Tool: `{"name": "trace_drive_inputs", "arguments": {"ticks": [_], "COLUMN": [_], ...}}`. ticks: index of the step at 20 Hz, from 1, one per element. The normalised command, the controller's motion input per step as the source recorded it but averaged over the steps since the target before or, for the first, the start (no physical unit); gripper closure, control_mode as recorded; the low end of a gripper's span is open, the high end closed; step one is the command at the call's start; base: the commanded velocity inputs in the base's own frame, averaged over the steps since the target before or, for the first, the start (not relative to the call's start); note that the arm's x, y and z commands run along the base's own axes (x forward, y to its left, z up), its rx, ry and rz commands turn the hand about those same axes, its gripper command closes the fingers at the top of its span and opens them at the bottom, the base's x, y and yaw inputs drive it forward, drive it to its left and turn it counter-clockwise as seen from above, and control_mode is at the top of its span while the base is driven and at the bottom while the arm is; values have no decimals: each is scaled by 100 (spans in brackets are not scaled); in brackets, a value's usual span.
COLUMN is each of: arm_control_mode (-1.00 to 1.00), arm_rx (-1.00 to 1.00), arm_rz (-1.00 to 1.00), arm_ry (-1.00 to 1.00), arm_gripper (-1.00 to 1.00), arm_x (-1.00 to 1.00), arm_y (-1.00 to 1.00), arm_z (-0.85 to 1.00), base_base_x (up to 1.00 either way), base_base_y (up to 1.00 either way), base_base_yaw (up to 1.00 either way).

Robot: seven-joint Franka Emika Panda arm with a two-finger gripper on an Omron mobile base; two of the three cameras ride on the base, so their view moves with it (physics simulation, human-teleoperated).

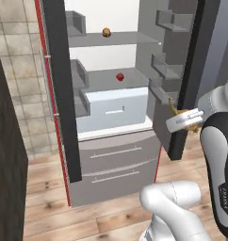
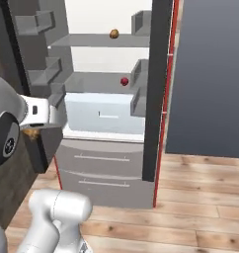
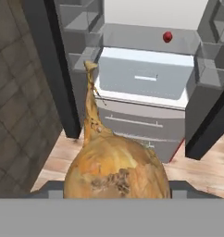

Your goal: Transport the fish and onion to the fridge. Place the fish on the rack containing meat and place the onion on the rack containing the vegetable, ensuring meats and vegetables are on different racks.

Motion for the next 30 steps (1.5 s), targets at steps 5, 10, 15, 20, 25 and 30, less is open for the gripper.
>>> {"name": "trace_drive_inputs", "arguments": {"ticks": [5, 10, 15, 20, 25, 30], "arm_control_mode": [100, 100, 100, 100, 100, 100], "arm_rx": [0, 0, 0, 0, 0, 0], "arm_rz": [0, 0, 0, 0, 0, 0], "arm_ry": [0, 0, 0, 0, 0, 0], "arm_gripper": [100, 100, 100, 100, 100, 100], "arm_x": [0, 0, 0, 0, 0, 0], "arm_y": [0, 0, 0, 0, 0, 0], "arm_z": [0, 0, 0, 0, 0, 0], "base_base_x": [100, 100, 100, 100, 100, 100], "base_base_y": [-5, 40, 0, 9, 34, 0], "base_base_yaw": [-1, -7, 0, 0, 1, 17]}}
